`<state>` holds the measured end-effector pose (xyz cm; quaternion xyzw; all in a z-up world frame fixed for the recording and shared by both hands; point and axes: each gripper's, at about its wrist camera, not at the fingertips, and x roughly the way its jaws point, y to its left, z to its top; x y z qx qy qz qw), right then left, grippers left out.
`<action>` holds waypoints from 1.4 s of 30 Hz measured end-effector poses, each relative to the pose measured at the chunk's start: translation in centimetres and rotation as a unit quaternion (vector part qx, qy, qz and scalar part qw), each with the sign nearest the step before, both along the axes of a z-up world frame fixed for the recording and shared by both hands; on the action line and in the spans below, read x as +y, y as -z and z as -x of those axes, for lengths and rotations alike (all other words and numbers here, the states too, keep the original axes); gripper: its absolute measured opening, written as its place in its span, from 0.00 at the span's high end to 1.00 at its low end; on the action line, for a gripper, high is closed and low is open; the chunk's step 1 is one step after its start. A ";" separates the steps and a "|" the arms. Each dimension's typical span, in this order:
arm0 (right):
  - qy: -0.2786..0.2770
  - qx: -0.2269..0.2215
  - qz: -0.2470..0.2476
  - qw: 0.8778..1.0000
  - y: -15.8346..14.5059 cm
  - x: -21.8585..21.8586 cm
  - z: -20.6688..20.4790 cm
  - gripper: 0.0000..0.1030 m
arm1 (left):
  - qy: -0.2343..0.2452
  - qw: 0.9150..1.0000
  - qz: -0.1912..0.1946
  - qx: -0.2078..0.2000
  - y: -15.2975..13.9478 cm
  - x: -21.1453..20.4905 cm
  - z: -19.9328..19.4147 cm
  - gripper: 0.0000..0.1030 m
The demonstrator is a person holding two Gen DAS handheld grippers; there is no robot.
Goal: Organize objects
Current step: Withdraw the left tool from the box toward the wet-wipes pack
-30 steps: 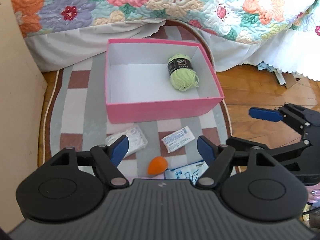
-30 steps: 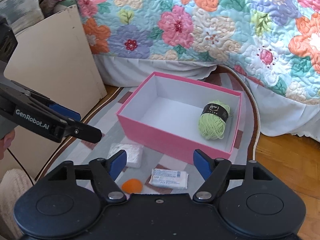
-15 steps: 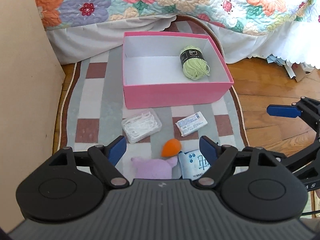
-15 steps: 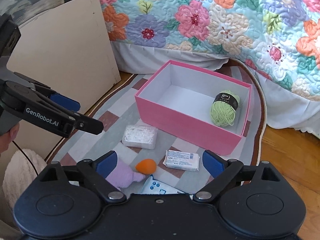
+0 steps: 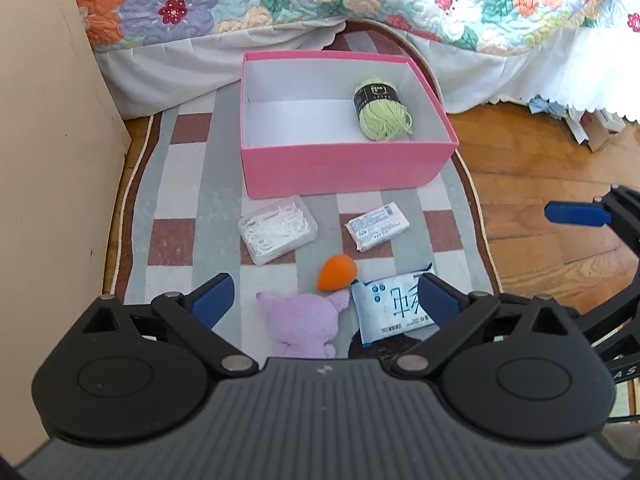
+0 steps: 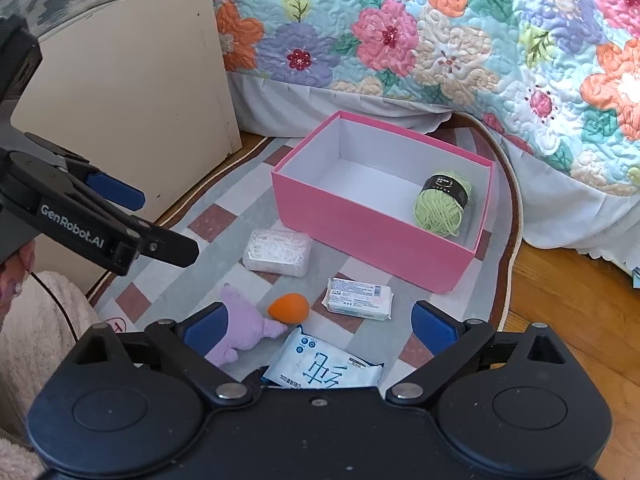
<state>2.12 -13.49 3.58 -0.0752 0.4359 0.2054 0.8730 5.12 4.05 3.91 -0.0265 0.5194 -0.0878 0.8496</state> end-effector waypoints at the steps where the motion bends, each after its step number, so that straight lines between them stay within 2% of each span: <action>1: -0.002 -0.002 0.001 1.000 0.0 0.0 0.1 0.03 | 0.000 1.000 0.000 0.001 0.1 0.0 0.1 0.03; 8: -0.012 -0.001 0.006 1.000 0.3 -0.1 0.5 0.03 | 0.015 1.000 -0.004 0.017 1.2 -1.0 0.4 0.03; 16: -0.040 -0.042 0.009 0.998 0.3 0.0 2.1 0.03 | 0.024 0.999 0.004 0.040 2.4 -1.4 0.8 0.03; 19: -0.057 -0.016 -0.026 0.998 1.1 -0.3 2.3 0.03 | 0.037 0.999 -0.002 0.037 2.8 -1.6 1.0 0.03; 24: -0.041 0.008 -0.062 0.997 2.9 -1.0 2.3 0.03 | 0.036 0.998 0.012 0.047 3.9 -1.3 0.6 0.03; 28: -0.014 0.006 -0.056 0.998 4.2 -1.4 2.4 0.03 | 0.027 0.999 0.013 0.034 4.4 -1.0 0.4 0.03; 31: -0.015 0.035 -0.052 0.998 5.5 -1.6 2.0 0.03 | 0.019 1.000 0.003 0.023 4.8 -1.0 0.0 0.03; 35: 0.012 0.068 -0.069 0.995 7.3 -2.0 1.1 0.03 | 0.020 0.999 0.034 0.025 6.1 -1.1 -0.7 0.04; 38: 0.045 0.078 -0.090 0.992 8.8 -2.7 0.5 0.03 | 0.023 0.998 0.042 0.034 7.5 -1.7 -1.1 0.04; 42: 0.044 0.083 -0.094 0.991 10.1 -2.9 0.5 0.03 | 0.034 0.998 0.025 0.036 9.1 -2.6 -1.2 0.05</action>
